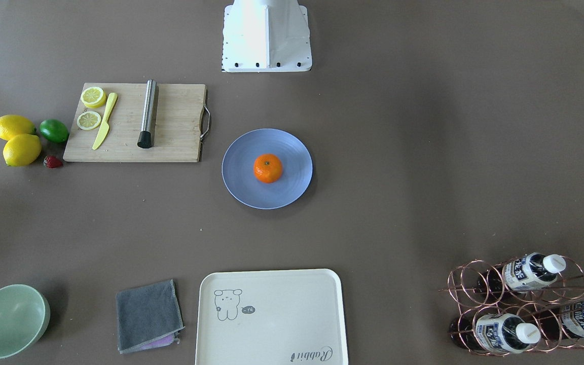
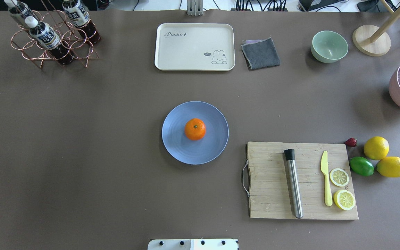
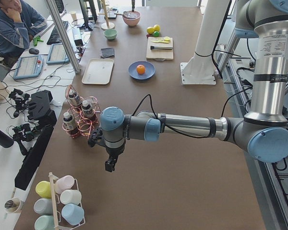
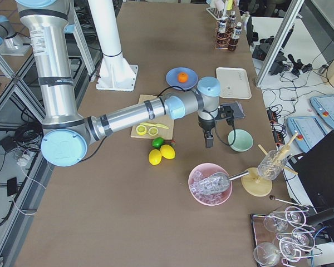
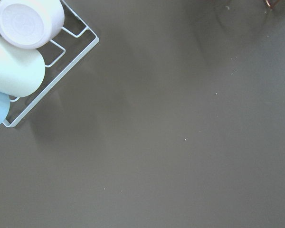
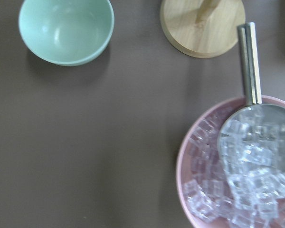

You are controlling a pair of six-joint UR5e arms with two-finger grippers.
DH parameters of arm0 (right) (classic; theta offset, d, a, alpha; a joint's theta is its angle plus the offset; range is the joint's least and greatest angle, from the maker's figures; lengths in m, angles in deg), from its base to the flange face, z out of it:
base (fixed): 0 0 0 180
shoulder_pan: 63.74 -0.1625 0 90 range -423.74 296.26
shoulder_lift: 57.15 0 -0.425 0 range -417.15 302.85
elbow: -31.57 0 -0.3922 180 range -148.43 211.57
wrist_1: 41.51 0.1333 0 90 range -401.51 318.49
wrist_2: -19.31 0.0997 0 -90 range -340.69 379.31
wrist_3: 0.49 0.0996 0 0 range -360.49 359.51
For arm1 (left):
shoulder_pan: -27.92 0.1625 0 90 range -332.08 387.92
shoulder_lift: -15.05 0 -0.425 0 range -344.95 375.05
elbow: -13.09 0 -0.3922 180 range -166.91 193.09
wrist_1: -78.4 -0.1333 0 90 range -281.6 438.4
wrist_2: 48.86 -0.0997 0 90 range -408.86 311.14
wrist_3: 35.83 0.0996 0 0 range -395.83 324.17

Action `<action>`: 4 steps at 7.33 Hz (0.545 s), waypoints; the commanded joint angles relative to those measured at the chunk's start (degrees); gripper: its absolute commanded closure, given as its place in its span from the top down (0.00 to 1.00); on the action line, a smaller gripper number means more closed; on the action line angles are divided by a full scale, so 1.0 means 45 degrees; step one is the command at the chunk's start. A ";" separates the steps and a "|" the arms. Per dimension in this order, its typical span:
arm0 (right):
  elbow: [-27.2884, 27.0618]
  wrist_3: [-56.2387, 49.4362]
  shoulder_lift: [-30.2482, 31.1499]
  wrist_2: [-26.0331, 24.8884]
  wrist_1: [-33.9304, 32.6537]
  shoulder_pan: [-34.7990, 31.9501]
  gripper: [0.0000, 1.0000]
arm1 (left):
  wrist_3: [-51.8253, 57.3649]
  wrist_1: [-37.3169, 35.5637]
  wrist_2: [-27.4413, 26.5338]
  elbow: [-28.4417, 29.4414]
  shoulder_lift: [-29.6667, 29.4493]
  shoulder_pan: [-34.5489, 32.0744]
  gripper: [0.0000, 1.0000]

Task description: Pick orange to plate

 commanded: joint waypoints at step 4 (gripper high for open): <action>0.0654 -0.3054 0.2026 0.0098 0.0012 -0.1946 1.00 | -0.0058 -0.0332 0.0098 -0.0033 0.0122 -0.0038 0.98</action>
